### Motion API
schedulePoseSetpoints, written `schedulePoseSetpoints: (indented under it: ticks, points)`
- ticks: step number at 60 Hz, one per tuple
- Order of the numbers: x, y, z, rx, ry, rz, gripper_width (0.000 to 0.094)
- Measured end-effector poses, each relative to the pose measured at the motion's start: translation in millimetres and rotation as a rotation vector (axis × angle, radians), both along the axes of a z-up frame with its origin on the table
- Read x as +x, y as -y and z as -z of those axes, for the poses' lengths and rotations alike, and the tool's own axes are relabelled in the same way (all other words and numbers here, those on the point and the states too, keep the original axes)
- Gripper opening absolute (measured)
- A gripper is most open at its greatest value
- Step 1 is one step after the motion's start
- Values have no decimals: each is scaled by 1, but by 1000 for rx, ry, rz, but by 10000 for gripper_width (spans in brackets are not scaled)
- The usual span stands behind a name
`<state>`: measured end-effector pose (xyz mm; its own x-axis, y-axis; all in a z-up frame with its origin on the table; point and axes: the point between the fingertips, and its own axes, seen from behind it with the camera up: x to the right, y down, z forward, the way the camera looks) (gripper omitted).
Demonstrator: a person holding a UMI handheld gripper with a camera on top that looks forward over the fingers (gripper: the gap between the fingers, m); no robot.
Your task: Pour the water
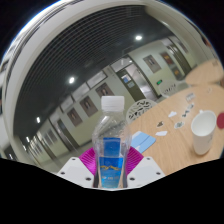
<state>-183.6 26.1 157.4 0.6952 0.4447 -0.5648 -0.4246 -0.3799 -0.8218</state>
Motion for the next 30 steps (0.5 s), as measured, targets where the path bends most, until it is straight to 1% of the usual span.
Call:
schedulePoseSetpoints:
  ticks: [3, 9, 16, 17, 22, 25, 26, 30]
  points:
    - [13, 2, -20, -66, -161, 21, 319]
    - [48, -2, -44, -210, -473, 52, 319]
    - [97, -1, -41, -367, -732, 44, 318]
    - [91, -3, -36, -386, -763, 49, 321]
    - [103, -7, -28, -480, -899, 24, 335]
    - [110, 2, -30, -541, -978, 7, 335]
    - [107, 16, -36, -562, -1002, 4, 336]
    - [102, 16, -33, -624, -1073, -3, 336]
